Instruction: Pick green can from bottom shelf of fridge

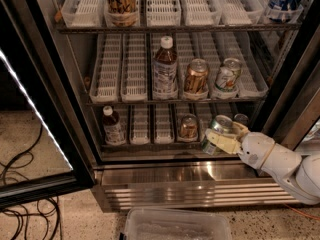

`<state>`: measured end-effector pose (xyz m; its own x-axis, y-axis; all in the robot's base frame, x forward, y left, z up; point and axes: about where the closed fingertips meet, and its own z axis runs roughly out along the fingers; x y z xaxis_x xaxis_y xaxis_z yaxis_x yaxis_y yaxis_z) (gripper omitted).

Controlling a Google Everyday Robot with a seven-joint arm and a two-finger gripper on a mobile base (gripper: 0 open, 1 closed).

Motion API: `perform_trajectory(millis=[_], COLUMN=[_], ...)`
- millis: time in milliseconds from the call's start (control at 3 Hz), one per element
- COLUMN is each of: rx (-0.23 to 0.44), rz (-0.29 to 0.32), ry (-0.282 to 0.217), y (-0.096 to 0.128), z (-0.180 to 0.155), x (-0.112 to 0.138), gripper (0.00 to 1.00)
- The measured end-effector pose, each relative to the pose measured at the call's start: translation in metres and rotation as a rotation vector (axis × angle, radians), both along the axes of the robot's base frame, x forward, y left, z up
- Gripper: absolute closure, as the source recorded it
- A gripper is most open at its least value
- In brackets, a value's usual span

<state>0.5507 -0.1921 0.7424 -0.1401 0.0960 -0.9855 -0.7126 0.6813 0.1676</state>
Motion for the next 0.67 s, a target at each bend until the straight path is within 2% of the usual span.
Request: perform_trajectory(millis=[333, 667], rx=[0.003, 0.011], rz=[0.078, 0.112], ry=[-0.03, -0.091], y=[0.021, 0.031], z=[0.033, 0.07], x=[-0.016, -0.033], gripper=[1.0, 1.0])
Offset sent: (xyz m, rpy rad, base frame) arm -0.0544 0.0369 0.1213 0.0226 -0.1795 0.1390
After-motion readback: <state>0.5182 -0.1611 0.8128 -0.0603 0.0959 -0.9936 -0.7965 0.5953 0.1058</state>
